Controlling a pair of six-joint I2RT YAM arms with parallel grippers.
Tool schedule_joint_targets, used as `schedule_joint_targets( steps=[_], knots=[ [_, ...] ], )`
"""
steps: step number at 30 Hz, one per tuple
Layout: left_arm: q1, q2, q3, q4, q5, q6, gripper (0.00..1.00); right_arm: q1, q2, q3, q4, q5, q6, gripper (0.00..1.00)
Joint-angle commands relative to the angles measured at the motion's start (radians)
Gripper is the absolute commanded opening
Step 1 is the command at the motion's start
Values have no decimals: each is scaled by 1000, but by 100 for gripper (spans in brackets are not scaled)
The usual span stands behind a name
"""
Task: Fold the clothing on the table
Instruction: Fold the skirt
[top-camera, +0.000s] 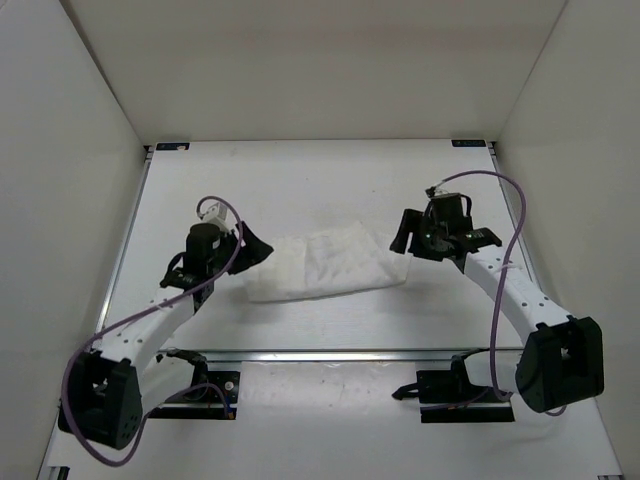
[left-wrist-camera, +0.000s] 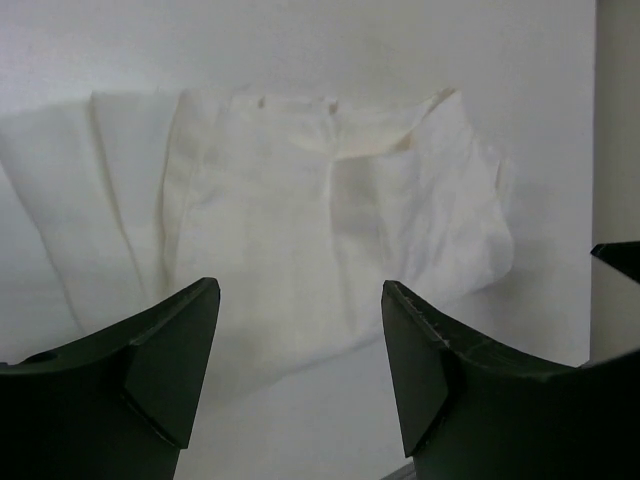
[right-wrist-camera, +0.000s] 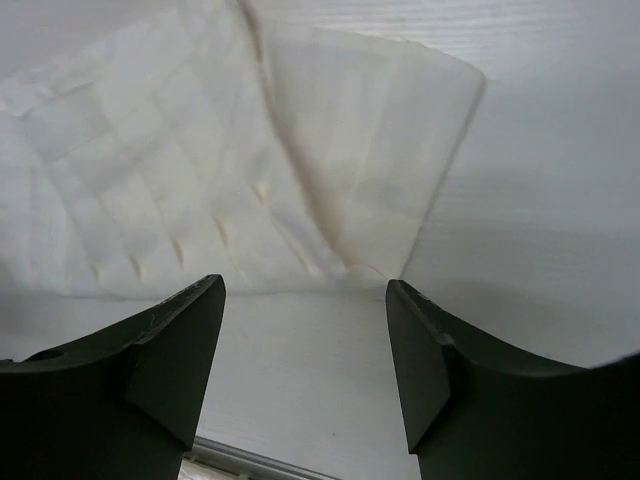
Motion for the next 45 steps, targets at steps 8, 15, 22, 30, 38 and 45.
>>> schedule_joint_targets(
  steps=[8,15,22,30,38,45],
  knots=[
    [-25,-306,-259,-236,-85,-73,76,-92,-57,-203,26,-72,55,64],
    [-8,-345,-362,-161,-68,-141,75,-112,-67,-295,103,-117,89,62],
    [-20,-272,-398,-55,-102,-192,60,-127,-37,-341,161,-126,102,62],
    [-14,-277,-425,3,-130,-207,16,-139,59,-405,334,-187,164,63],
    [-19,-262,-436,28,-117,-212,0,-129,173,-367,422,-173,215,36],
    [-60,-155,-408,110,-87,-189,0,-175,104,-321,322,-157,182,0]
  ],
)
